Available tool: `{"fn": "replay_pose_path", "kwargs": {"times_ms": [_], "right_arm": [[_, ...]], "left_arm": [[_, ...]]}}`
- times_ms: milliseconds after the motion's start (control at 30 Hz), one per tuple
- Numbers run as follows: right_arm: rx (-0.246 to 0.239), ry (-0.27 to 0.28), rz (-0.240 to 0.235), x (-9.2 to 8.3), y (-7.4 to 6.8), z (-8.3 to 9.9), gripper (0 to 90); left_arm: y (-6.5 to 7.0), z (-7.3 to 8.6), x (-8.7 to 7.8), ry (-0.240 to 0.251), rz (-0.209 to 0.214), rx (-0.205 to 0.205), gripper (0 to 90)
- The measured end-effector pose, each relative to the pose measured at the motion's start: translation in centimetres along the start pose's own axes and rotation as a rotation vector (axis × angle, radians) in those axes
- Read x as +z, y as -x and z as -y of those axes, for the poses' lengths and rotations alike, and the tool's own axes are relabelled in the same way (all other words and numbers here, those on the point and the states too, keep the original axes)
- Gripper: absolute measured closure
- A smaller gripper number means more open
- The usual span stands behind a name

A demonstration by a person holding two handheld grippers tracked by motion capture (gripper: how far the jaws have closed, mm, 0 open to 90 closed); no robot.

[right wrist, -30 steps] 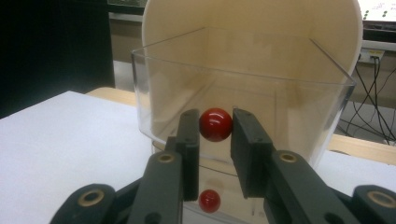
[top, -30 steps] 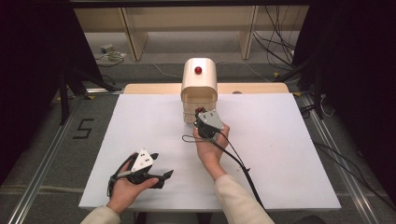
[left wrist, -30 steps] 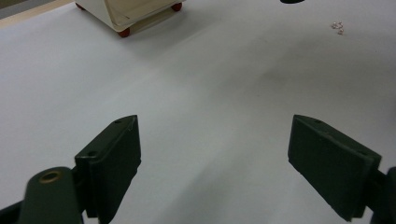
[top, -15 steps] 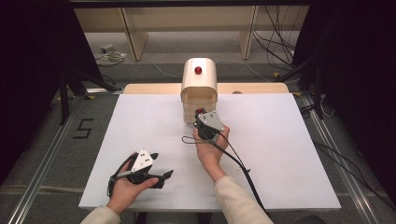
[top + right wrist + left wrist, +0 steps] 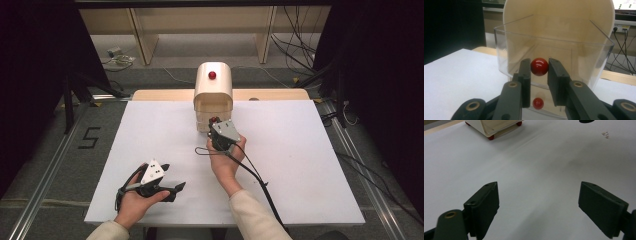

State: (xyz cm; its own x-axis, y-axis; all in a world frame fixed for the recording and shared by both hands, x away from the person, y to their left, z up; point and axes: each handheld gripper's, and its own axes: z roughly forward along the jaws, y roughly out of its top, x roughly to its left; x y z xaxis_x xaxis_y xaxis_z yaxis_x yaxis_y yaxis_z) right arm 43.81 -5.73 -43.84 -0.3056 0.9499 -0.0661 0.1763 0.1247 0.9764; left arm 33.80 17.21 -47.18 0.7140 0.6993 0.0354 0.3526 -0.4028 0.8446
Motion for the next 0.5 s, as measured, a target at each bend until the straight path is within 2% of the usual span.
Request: {"fn": "replay_pose_path", "kwargs": {"times_ms": [500], "right_arm": [[0.003, 0.004, -0.003, -0.32, -0.04, 0.02, 73.9]], "left_arm": [[-0.01, 0.01, -0.01, 0.001, -0.003, 0.001, 16.5]]}}
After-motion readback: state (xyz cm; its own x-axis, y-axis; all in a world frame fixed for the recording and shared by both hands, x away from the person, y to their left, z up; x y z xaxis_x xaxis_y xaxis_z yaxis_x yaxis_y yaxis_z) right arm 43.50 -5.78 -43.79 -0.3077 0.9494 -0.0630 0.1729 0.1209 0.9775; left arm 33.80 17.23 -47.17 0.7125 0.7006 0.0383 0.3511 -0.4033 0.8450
